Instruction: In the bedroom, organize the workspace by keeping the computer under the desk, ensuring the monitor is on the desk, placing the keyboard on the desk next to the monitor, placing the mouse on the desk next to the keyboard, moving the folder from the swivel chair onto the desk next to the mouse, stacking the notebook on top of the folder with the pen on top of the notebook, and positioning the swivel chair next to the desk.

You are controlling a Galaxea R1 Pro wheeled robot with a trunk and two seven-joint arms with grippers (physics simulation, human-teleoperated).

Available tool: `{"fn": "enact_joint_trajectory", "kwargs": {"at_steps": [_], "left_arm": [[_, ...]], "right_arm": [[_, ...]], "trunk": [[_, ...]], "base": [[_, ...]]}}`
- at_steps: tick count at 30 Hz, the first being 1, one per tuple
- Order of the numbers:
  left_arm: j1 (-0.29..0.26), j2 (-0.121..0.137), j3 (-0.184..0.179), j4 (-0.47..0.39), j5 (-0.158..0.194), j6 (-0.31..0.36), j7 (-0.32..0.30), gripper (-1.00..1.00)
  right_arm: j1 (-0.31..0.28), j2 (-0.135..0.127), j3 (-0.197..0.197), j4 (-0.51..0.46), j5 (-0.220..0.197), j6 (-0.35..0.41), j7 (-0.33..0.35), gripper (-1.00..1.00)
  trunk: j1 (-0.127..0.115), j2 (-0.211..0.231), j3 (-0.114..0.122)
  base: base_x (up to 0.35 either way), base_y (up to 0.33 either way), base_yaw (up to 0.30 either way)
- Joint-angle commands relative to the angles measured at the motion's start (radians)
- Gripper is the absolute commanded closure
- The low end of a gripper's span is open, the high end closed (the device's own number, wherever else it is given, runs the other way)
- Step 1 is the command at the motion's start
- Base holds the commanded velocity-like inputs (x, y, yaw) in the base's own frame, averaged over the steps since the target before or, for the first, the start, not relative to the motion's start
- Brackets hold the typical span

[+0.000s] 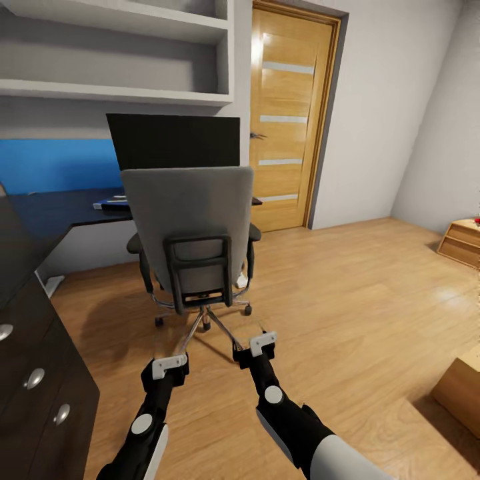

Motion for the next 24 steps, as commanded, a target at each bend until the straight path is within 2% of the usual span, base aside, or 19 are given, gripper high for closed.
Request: {"fn": "enact_joint_trajectory", "kwargs": {"at_steps": [1,9,17,24], "left_arm": [[0.0,-0.001,0.002,0.005,-0.009,-0.002,0.002,-1.0],[0.0,-0.002,0.002,0.035,-0.009,-0.002,0.001,-1.0],[0.0,-0.003,0.002,0.132,-0.008,-0.004,0.001,-1.0],[0.0,0.001,0.014,0.165,-0.005,-0.004,0.002,-1.0]], "right_arm": [[-0.001,0.0,0.006,0.005,-0.01,-0.006,-0.005,-1.0],[-0.001,0.0,0.004,0.046,-0.013,-0.033,-0.002,-1.0],[-0.001,0.0,0.004,0.128,-0.016,-0.082,-0.002,-1.0],[-0.001,0.0,0.003,0.178,-0.017,-0.093,-0.003,-1.0]], "trunk": [[-0.001,0.0,-0.001],[-0.001,0.0,-0.001],[-0.001,0.0,-0.001],[-0.001,0.0,-0.001]], "base": [[-0.285,-0.138,0.0],[-0.231,-0.143,0.0],[-0.042,-0.029,0.0],[-0.006,-0.004,0.0]]}}
